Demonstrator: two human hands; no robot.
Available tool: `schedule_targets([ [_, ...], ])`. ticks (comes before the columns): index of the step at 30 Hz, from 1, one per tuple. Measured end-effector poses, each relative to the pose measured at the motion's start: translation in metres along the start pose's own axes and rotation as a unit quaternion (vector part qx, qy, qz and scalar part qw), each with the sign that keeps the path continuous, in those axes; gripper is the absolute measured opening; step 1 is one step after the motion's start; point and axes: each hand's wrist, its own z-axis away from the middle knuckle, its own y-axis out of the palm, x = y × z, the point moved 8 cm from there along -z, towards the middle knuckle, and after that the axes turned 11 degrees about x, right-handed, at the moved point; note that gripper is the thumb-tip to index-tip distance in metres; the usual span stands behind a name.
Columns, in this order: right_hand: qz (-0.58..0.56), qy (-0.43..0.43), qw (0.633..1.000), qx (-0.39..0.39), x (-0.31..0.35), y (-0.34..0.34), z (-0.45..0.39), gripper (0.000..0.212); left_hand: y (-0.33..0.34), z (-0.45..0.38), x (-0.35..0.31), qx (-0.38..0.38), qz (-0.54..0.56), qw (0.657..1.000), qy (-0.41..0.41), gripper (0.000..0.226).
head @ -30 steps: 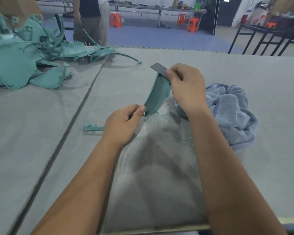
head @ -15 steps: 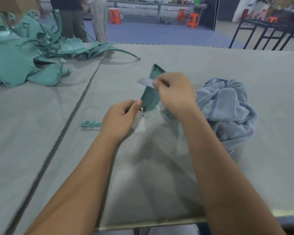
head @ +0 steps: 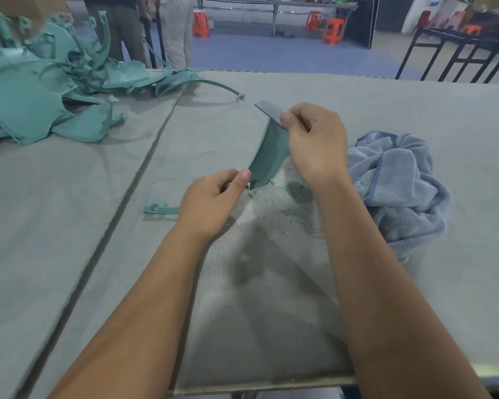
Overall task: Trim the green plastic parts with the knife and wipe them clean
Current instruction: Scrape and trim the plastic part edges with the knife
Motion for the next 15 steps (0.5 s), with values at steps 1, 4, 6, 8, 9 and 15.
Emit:
schedule_targets([
  [1, -0.005, 0.004, 1.0, -0.001, -0.002, 0.001, 0.001, 0.022, 0.0, 0.0, 0.0, 0.003, -0.001, 1.0, 0.002, 0.035],
  [4, 0.012, 0.003, 0.999, 0.033, -0.007, 0.017, 0.013, 0.021, -0.002, -0.003, 0.001, -0.007, -0.011, 1.0, 0.0, 0.028],
  [6, 0.015, -0.011, 0.998, 0.063, -0.006, 0.033, 0.027, 0.027, -0.003, -0.005, 0.001, -0.012, -0.011, 1.0, -0.001, 0.032],
  [8, 0.004, -0.022, 0.998, 0.06, -0.002, 0.036, 0.03, 0.029, -0.002, -0.004, 0.001, -0.007, 0.0, 1.0, -0.004, 0.03],
  [9, -0.003, -0.028, 0.998, 0.05, 0.0, 0.032, 0.028, 0.027, 0.0, -0.003, 0.002, -0.005, 0.009, 1.0, -0.006, 0.029],
  [15, -0.038, -0.03, 0.998, -0.034, 0.006, -0.003, 0.008, 0.021, 0.001, -0.002, 0.007, 0.002, 0.046, 0.999, -0.027, 0.024],
])
